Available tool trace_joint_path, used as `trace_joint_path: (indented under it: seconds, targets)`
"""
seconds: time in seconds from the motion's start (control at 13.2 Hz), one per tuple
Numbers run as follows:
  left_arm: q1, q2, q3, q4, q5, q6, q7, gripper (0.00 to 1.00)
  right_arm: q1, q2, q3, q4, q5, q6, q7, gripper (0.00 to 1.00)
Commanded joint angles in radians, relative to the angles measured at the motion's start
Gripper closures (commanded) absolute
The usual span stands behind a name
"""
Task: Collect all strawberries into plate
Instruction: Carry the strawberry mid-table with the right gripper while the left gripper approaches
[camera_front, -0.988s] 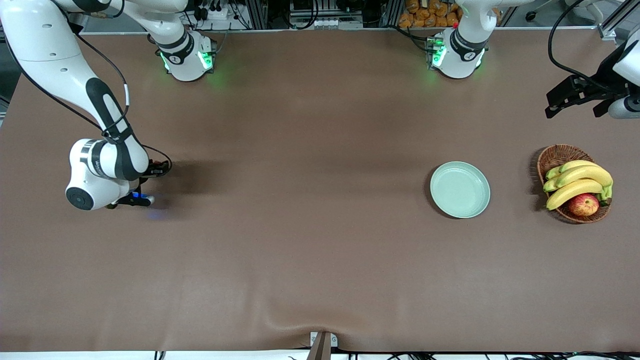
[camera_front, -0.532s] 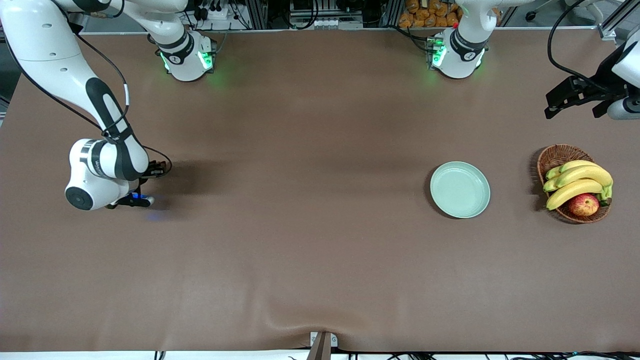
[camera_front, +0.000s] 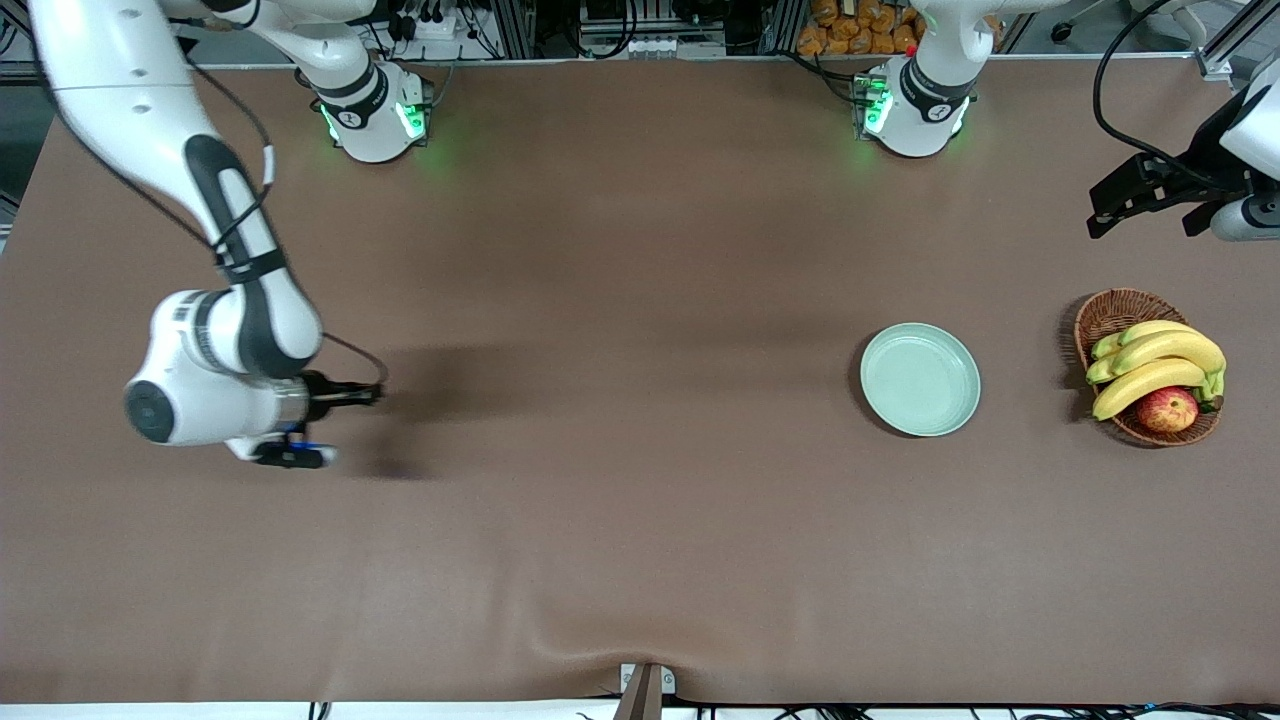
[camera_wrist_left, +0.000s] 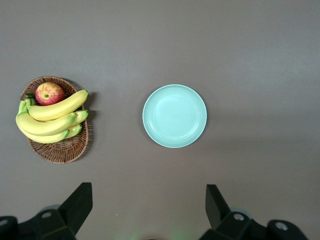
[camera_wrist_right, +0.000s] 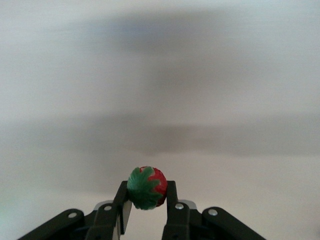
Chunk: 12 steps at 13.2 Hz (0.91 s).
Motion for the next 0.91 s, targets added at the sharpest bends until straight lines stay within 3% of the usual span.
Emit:
trace_joint_path:
  seconds: [0.0,0.23,0.61,0.84]
  targets:
    - [-0.005,-0.004,0.002,-0.004,-0.02,0.012,-0.007,0.0,0.161,0.003,-0.01,-0.001,0.15,-0.002,0.03,1.0]
    - [-0.006,0.008,-0.011,-0.004,-0.022,0.029,-0.01,0.0,0.334,0.026,-0.013,0.031,0.325,0.098,0.154,1.0]
    - [-0.008,0.054,-0.063,-0.004,-0.02,0.069,-0.012,0.0,0.558,0.145,-0.013,0.151,0.379,0.227,0.323,1.0]
    - [-0.009,0.1,-0.111,-0.004,-0.02,0.124,-0.013,0.0,0.664,0.228,-0.013,0.189,0.421,0.395,0.355,1.0]
